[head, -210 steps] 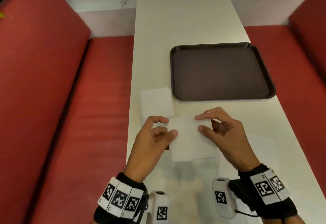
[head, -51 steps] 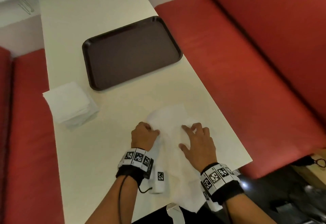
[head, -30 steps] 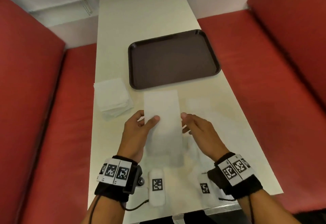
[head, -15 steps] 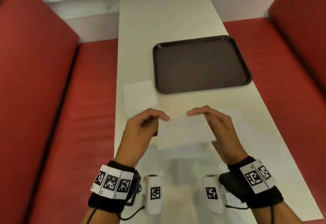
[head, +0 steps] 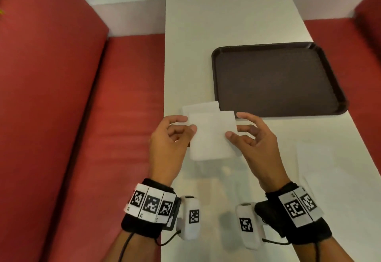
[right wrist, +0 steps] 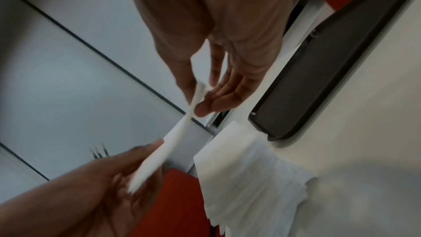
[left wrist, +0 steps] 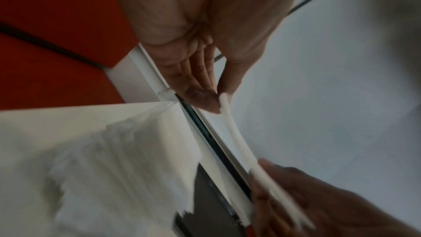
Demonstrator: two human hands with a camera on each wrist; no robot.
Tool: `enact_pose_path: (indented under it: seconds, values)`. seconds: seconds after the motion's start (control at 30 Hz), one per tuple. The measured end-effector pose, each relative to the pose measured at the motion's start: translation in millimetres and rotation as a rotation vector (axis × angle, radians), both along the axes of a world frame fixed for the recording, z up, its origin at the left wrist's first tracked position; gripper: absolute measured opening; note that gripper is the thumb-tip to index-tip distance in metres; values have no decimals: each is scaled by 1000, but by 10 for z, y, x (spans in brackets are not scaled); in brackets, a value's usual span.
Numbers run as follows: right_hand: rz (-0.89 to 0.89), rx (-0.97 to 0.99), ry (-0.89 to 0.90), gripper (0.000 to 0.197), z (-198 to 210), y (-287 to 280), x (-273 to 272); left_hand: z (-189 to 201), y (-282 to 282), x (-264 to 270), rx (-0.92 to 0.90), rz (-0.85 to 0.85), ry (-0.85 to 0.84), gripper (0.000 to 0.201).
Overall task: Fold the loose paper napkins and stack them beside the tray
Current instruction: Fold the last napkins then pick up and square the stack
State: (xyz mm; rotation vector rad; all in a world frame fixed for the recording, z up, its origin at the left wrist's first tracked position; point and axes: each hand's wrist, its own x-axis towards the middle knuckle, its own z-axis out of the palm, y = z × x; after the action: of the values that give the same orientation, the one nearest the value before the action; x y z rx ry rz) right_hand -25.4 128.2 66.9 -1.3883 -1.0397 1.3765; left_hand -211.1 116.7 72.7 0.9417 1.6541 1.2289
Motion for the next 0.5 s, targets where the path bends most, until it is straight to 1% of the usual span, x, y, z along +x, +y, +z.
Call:
enact_pose_path:
  seconds: [0.03,0.1,0.17,0.23,0.33,0.4,0.5]
  values:
    - [-19,-7,-18,42,-49,62,-47,-30,90,-32,12,11,56,20]
    - [-53,12,-74,40,-157,206,-138,-67,245,-80,36,-2,224,19]
    - [-51,63,-181,37,-266,365,-221,-95,359,-110,39,-18,366,18]
    - [-25,101,-301,33,-378,491,-302,-156,425,-140,32,-32,433,16]
    - [-8,158,-436,34,-507,563,-363,-296,453,-177,29,-72,520,18]
    - [-1,173,-484,37,-547,560,-365,-359,440,-191,16,-72,582,21]
    - [-20,168,-477,43,-535,543,-322,-328,377,-196,26,-9,630,22]
